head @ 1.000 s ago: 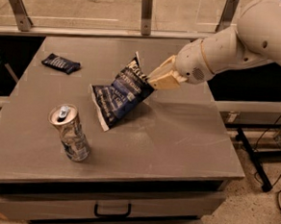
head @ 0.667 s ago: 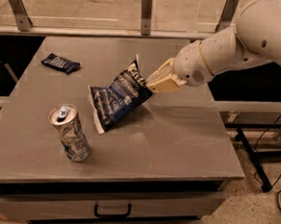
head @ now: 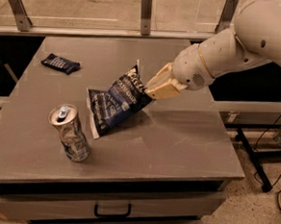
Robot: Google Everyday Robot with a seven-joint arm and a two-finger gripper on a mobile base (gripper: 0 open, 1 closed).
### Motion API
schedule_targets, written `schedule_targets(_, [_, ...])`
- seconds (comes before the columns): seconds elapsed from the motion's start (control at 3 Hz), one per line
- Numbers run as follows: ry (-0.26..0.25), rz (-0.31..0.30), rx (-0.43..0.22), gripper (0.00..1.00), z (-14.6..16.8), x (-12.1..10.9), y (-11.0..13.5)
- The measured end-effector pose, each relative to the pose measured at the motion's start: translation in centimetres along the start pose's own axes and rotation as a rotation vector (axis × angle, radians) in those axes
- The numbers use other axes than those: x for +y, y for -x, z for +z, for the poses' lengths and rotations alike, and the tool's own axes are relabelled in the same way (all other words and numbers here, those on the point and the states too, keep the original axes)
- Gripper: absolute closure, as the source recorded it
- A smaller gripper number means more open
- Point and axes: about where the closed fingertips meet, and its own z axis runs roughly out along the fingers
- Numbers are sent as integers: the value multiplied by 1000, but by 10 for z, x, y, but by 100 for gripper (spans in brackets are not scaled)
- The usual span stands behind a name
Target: Move blue chip bag near redbull can
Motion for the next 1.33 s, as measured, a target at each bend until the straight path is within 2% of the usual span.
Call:
schedule_targets(0.33, [6, -13, 8, 58, 0, 0, 1])
schedule_targets(1.0, [-51, -29, 29, 12, -14, -21, 1])
schedule_targets(1.33, [-101, -24, 31, 0, -32, -34, 0])
